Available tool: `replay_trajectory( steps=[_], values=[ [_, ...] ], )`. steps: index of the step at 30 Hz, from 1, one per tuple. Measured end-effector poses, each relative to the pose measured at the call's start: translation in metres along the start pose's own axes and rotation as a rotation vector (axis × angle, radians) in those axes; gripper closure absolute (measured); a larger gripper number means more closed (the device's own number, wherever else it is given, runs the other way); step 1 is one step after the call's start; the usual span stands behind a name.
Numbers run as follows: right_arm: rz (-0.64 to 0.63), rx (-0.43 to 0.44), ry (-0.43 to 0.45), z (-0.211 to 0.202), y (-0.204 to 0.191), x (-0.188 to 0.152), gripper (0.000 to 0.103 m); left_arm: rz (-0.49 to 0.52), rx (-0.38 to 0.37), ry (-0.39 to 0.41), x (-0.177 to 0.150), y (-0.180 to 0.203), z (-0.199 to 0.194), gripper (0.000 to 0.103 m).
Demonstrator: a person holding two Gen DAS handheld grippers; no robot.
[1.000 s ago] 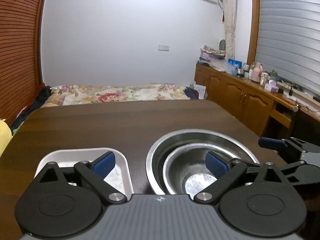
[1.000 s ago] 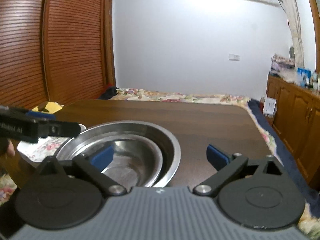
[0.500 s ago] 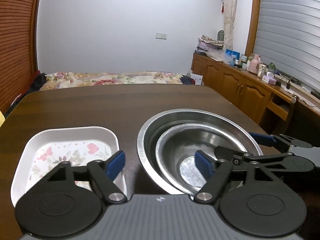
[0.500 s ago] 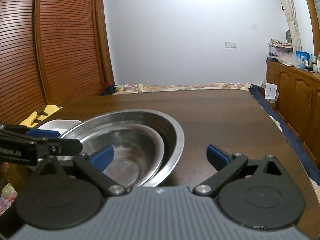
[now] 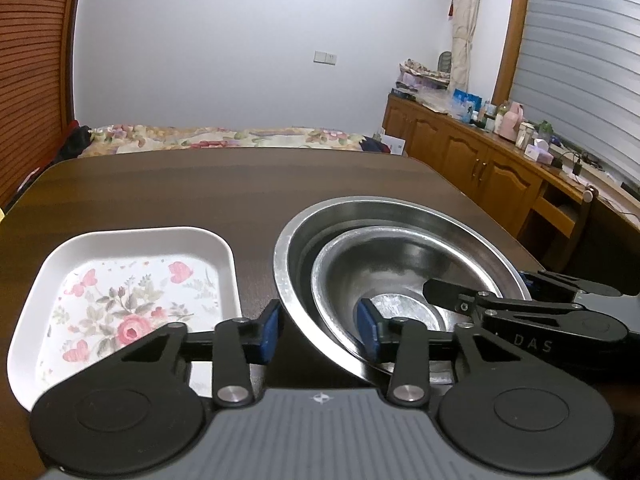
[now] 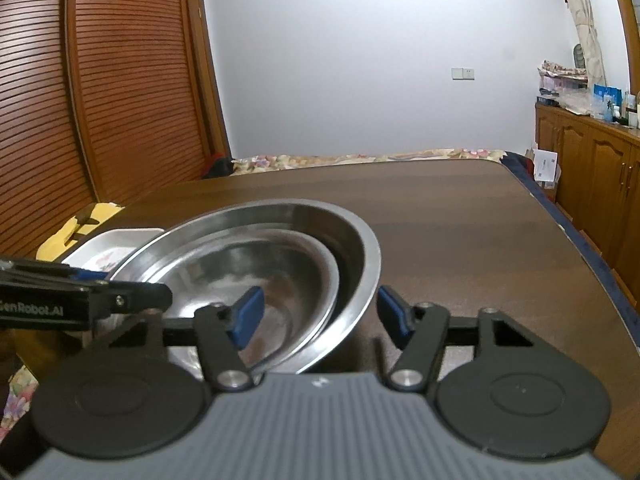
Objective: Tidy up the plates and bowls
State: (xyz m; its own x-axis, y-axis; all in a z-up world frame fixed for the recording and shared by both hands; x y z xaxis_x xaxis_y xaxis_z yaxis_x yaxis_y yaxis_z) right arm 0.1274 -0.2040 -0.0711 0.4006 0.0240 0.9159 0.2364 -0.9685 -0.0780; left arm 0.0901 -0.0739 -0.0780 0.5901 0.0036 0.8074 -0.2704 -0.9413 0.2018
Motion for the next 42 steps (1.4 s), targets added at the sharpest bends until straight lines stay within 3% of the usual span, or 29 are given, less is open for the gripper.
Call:
replay_trajectory(
  steps=[7, 10, 23, 42],
  values=[
    [-0.005, 0.008, 0.019, -0.002, -0.003, 0.001, 0.065, -0.015, -0.009, 0.008, 0.001, -0.002, 0.000, 0.071],
    [-0.006, 0.006, 0.020, -0.002, -0.002, 0.002, 0.068, -0.019, 0.000, 0.006, 0.001, -0.002, -0.001, 0.072],
    [-0.015, 0.029, 0.051, -0.008, -0.012, 0.022, 0.069, -0.017, -0.002, 0.060, 0.021, -0.010, -0.025, 0.073],
    [-0.091, 0.152, 0.025, 0.012, -0.072, 0.039, 0.069, -0.056, 0.075, 0.119, 0.037, -0.077, -0.068, 0.073]
  ],
)
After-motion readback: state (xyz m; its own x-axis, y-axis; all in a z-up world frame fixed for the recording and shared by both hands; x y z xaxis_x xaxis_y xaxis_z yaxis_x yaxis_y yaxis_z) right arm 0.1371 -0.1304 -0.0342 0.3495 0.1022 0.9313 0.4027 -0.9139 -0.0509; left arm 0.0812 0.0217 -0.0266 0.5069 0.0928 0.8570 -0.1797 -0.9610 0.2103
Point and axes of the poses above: each gripper's, at about its wrist camera, not at the fingertips, and z roughly the way its jaws point, y to its right, x to its top, the point moved 5 cm from there along z, roughly the way its jaws point, and after that the axes turned 4 degrees about -z, right-handed, at the moved point
